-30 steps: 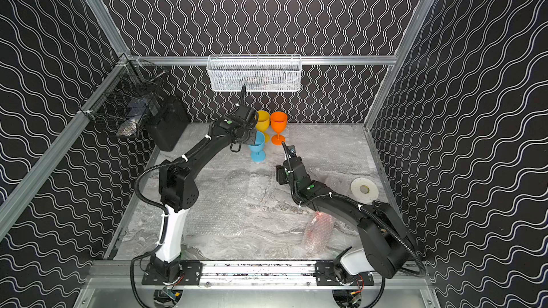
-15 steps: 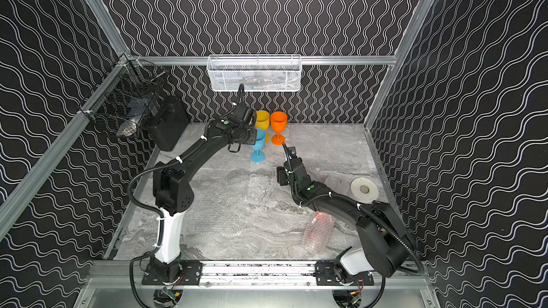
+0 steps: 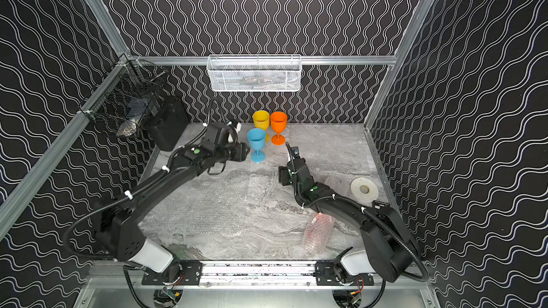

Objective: Unpack wine glasses from bubble wrap
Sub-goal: Place the wine glass at the center of the board.

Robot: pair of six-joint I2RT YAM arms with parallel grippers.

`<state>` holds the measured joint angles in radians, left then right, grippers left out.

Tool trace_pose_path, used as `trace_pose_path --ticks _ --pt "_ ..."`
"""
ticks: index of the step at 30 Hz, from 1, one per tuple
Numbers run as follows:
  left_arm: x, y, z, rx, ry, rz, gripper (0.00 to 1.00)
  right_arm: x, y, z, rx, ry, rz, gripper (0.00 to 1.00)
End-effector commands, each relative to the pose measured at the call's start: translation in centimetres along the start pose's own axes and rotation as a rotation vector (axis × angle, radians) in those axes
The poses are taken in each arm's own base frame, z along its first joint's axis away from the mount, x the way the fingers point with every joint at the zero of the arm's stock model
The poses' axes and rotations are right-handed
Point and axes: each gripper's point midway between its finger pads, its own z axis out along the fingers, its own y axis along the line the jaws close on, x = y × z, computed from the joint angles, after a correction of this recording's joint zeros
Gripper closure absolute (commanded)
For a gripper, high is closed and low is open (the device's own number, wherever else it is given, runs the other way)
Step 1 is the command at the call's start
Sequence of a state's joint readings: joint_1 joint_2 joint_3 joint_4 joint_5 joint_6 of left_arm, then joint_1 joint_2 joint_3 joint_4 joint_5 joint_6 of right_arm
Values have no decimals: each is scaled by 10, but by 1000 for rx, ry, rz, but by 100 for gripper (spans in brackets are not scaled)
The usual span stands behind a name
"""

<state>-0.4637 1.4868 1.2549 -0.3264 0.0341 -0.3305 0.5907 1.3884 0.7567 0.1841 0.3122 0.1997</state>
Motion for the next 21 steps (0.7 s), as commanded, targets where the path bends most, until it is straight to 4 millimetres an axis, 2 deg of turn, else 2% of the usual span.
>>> trace_pose_path --ticks 1,4,10,15,21 --pt "0 -23 -13 173 -114 -59 47 -12 -4 -5 -1 -14 48 29" --pt "34 -21 -17 204 -74 -69 48 -14 -11 -14 27 5 59 29" --pt "70 -30 -18 304 -37 -94 49 -4 -21 -46 11 125 169 28" --pt "92 -53 -7 406 -5 -106 49 27 -26 -70 17 293 257 28" --pt "114 -92 9 510 77 -68 57 64 -53 -97 150 470 368 27"
